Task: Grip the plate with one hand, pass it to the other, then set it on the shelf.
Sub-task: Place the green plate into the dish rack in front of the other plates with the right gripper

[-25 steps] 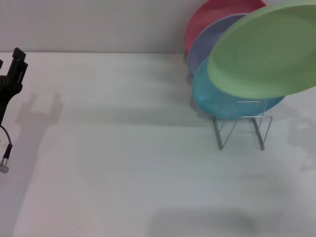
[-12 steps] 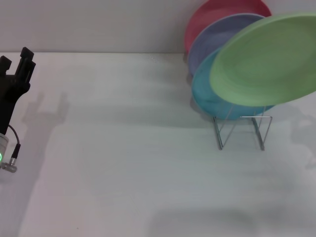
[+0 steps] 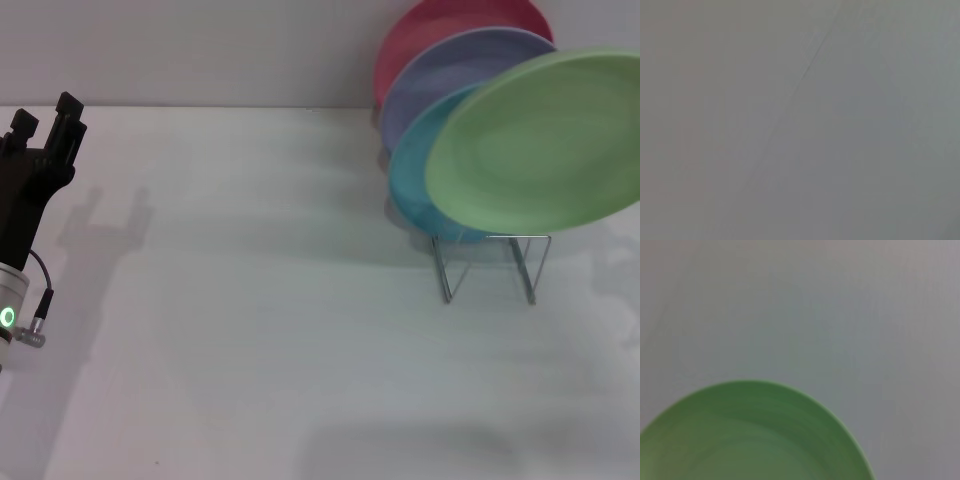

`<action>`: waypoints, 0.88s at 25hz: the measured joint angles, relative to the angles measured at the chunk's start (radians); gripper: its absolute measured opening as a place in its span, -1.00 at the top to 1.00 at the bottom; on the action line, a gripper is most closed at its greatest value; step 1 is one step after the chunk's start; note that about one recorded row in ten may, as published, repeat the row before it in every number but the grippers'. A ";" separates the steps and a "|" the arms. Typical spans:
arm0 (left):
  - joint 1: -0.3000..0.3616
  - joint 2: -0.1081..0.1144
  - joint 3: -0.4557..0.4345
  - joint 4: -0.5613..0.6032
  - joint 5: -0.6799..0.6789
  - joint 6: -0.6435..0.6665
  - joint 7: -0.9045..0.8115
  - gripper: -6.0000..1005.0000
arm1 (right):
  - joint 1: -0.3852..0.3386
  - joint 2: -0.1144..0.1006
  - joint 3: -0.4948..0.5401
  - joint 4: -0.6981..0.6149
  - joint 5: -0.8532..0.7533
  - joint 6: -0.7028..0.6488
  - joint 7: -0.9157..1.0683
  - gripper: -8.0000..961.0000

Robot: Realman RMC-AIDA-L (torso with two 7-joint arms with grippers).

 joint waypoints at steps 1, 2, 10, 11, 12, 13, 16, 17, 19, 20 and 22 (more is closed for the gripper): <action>0.000 0.000 0.000 0.000 0.000 0.000 0.000 -0.39 | -0.002 0.000 0.000 0.000 -0.001 0.005 0.000 0.95; 0.001 0.000 0.000 0.000 0.000 0.000 0.000 -0.39 | -0.003 0.000 0.000 0.000 -0.001 0.010 -0.001 0.95; 0.002 0.000 0.000 0.002 0.000 0.005 0.000 -0.39 | -0.008 0.002 0.000 0.005 -0.015 0.036 -0.003 0.95; 0.002 0.000 0.000 0.002 0.000 0.005 0.000 -0.39 | -0.008 0.002 0.000 0.006 -0.017 0.037 -0.003 0.95; 0.002 0.000 0.000 0.002 0.000 0.005 0.000 -0.39 | -0.009 0.003 0.000 0.006 -0.020 0.037 -0.003 0.95; 0.002 0.000 0.000 0.002 0.000 0.006 0.000 -0.39 | -0.011 0.004 0.000 0.008 -0.028 0.038 -0.003 0.95; 0.002 0.000 0.000 0.002 0.000 0.006 0.000 -0.39 | -0.014 0.005 0.000 0.009 -0.035 0.041 -0.003 0.95; 0.002 0.000 0.000 0.002 0.000 0.006 0.000 -0.39 | -0.017 0.006 0.000 0.010 -0.040 0.048 -0.003 0.95; 0.002 0.001 0.000 0.002 0.000 0.006 0.000 -0.39 | -0.018 0.006 0.000 0.012 -0.041 0.053 -0.004 0.95; 0.002 0.001 0.000 0.002 0.000 0.006 0.000 -0.39 | -0.019 0.006 0.000 0.013 -0.041 0.058 -0.004 0.95; 0.003 0.002 0.000 0.002 0.000 0.006 0.000 -0.39 | -0.020 0.006 0.000 0.015 -0.042 0.068 -0.005 0.95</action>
